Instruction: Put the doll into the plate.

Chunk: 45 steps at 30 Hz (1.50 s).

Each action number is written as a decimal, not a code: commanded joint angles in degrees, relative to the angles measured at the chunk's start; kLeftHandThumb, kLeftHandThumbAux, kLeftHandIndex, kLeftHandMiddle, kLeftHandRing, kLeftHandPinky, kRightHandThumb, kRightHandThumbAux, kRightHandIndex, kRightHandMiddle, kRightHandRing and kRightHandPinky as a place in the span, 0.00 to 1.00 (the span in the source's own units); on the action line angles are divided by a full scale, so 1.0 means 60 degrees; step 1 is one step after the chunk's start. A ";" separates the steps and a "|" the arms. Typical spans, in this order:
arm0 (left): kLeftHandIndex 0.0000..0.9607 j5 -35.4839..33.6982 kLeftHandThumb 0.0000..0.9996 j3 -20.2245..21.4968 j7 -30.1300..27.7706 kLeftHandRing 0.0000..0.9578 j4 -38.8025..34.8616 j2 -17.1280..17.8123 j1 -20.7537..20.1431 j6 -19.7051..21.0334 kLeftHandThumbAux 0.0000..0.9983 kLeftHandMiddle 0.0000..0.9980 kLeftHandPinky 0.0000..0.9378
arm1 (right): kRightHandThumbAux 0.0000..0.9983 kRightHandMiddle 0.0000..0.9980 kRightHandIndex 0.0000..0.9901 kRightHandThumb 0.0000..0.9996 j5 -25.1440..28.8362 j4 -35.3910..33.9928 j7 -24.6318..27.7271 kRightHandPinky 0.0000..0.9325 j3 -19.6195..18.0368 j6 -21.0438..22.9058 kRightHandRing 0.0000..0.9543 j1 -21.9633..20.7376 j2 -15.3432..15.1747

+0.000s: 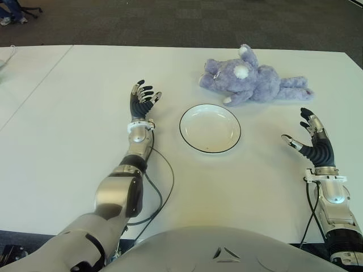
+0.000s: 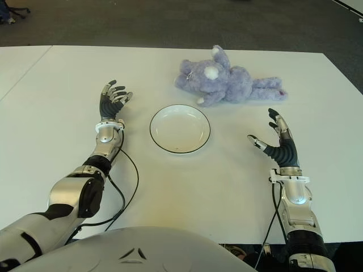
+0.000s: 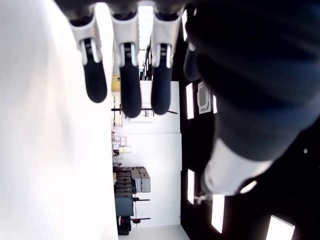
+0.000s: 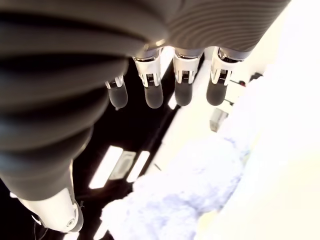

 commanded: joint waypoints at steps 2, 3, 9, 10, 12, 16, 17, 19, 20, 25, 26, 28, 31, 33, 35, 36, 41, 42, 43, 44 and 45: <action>0.19 0.0304 0.15 -0.0203 0.0132 0.37 0.1440 -0.0480 0.2210 0.1020 0.82 0.34 0.35 | 0.70 0.02 0.03 0.18 -0.0623 0.1956 0.0565 0.00 0.0019 0.0787 0.01 -0.0554 -0.0486; 0.19 0.0312 0.15 -0.0209 0.0145 0.37 0.1439 -0.0486 0.2209 0.1015 0.82 0.34 0.35 | 0.70 0.02 0.03 0.18 -0.0729 0.2080 0.0592 0.00 0.0007 0.0892 0.01 -0.0751 -0.0676; 0.19 0.0299 0.15 -0.0194 0.0166 0.36 0.1434 -0.0508 0.2212 0.0974 0.82 0.33 0.34 | 0.69 0.02 0.04 0.18 -0.0923 0.2420 0.0662 0.00 -0.0035 0.0984 0.00 -0.1170 -0.0998; 0.19 0.0289 0.15 -0.0185 0.0164 0.36 0.1434 -0.0514 0.2211 0.0975 0.82 0.34 0.35 | 0.69 0.02 0.04 0.18 -0.0930 0.2460 0.0668 0.00 -0.0037 0.0962 0.00 -0.1190 -0.1000; 0.20 0.0290 0.15 -0.0186 0.0171 0.36 0.1433 -0.0519 0.2209 0.1001 0.82 0.34 0.35 | 0.69 0.02 0.04 0.18 -0.0943 0.2525 0.0677 0.00 -0.0039 0.0921 0.00 -0.1222 -0.1001; 0.20 0.0309 0.15 -0.0204 0.0185 0.36 0.1433 -0.0517 0.2212 0.1018 0.82 0.34 0.34 | 0.69 0.02 0.04 0.18 -0.0961 0.2615 0.0687 0.00 -0.0041 0.0862 0.00 -0.1267 -0.1000; 0.20 0.0313 0.15 -0.0208 0.0186 0.36 0.1432 -0.0516 0.2213 0.1018 0.82 0.34 0.34 | 0.69 0.02 0.04 0.18 -0.0963 0.2632 0.0688 0.00 -0.0040 0.0851 0.00 -0.1275 -0.1001; 0.19 0.0318 0.15 -0.0213 0.0188 0.36 0.1431 -0.0516 0.2213 0.1019 0.82 0.34 0.34 | 0.69 0.02 0.04 0.18 -0.0964 0.2661 0.0688 0.00 -0.0036 0.0832 0.00 -0.1288 -0.1003; 0.19 0.0319 0.15 -0.0215 0.0192 0.36 0.1429 -0.0517 0.2214 0.1016 0.82 0.34 0.34 | 0.69 0.02 0.04 0.18 -0.0964 0.2672 0.0689 0.00 -0.0034 0.0824 0.00 -0.1294 -0.1004; 0.19 0.0358 0.13 -0.0248 0.0230 0.37 0.1432 -0.0514 0.2227 0.1030 0.83 0.34 0.35 | 0.69 0.02 0.04 0.18 -0.0961 0.2720 0.0688 0.00 -0.0032 0.0773 0.00 -0.1290 -0.1007; 0.19 0.0365 0.13 -0.0254 0.0238 0.37 0.1434 -0.0513 0.2227 0.1038 0.83 0.34 0.35 | 0.69 0.02 0.04 0.18 -0.0961 0.2726 0.0688 0.00 -0.0032 0.0767 0.00 -0.1290 -0.1007; 0.19 0.0389 0.12 -0.0270 0.0264 0.37 0.1437 -0.0509 0.2230 0.1057 0.84 0.34 0.35 | 0.69 0.02 0.04 0.18 -0.0957 0.2722 0.0691 0.00 -0.0036 0.0759 0.00 -0.1280 -0.1010; 0.19 0.0394 0.12 -0.0256 0.0265 0.37 0.1438 -0.0514 0.2234 0.1072 0.85 0.34 0.35 | 0.69 0.02 0.04 0.18 -0.0950 0.2714 0.0696 0.00 -0.0043 0.0748 0.00 -0.1264 -0.1014; 0.18 0.0390 0.12 -0.0240 0.0256 0.37 0.1438 -0.0521 0.2231 0.1067 0.85 0.34 0.35 | 0.69 0.02 0.04 0.18 -0.0950 0.2717 0.0696 0.00 -0.0043 0.0746 0.00 -0.1265 -0.1014; 0.18 0.0388 0.13 -0.0232 0.0249 0.37 0.1435 -0.0525 0.2238 0.1048 0.85 0.34 0.36 | 0.67 0.02 0.04 0.18 -0.1277 0.2621 0.0357 0.00 -0.0092 0.0693 0.01 -0.1361 -0.1231; 0.18 0.0389 0.13 -0.0231 0.0248 0.37 0.1434 -0.0526 0.2240 0.1044 0.85 0.34 0.36 | 0.67 0.02 0.05 0.18 -0.1373 0.2594 0.0258 0.00 -0.0107 0.0678 0.01 -0.1389 -0.1292; 0.19 0.0409 0.15 -0.0239 0.0215 0.38 0.1437 -0.0516 0.2253 0.1019 0.84 0.35 0.36 | 0.56 0.00 0.05 0.09 -0.4354 0.2449 -0.2765 0.01 -0.0267 0.0733 0.00 -0.2725 -0.3056; 0.19 0.0401 0.15 -0.0232 0.0184 0.38 0.1438 -0.0512 0.2253 0.1025 0.84 0.35 0.36 | 0.56 0.00 0.05 0.09 -0.4453 0.2488 -0.2915 0.01 -0.0297 0.0709 0.00 -0.2801 -0.3105; 0.19 0.0395 0.15 -0.0226 0.0164 0.38 0.1438 -0.0510 0.2252 0.1030 0.84 0.35 0.35 | 0.56 0.00 0.05 0.09 -0.4529 0.2528 -0.3036 0.01 -0.0307 0.0690 0.00 -0.2860 -0.3142; 0.19 0.0386 0.15 -0.0217 0.0142 0.38 0.1439 -0.0509 0.2250 0.1038 0.83 0.35 0.35 | 0.56 0.00 0.05 0.10 -0.4520 0.2511 -0.3080 0.01 -0.0411 0.0650 0.00 -0.2885 -0.3288; 0.19 0.0381 0.15 -0.0210 0.0128 0.38 0.1439 -0.0508 0.2248 0.1044 0.83 0.35 0.35 | 0.55 0.00 0.05 0.10 -0.4514 0.2506 -0.3123 0.01 -0.0475 0.0618 0.00 -0.2902 -0.3397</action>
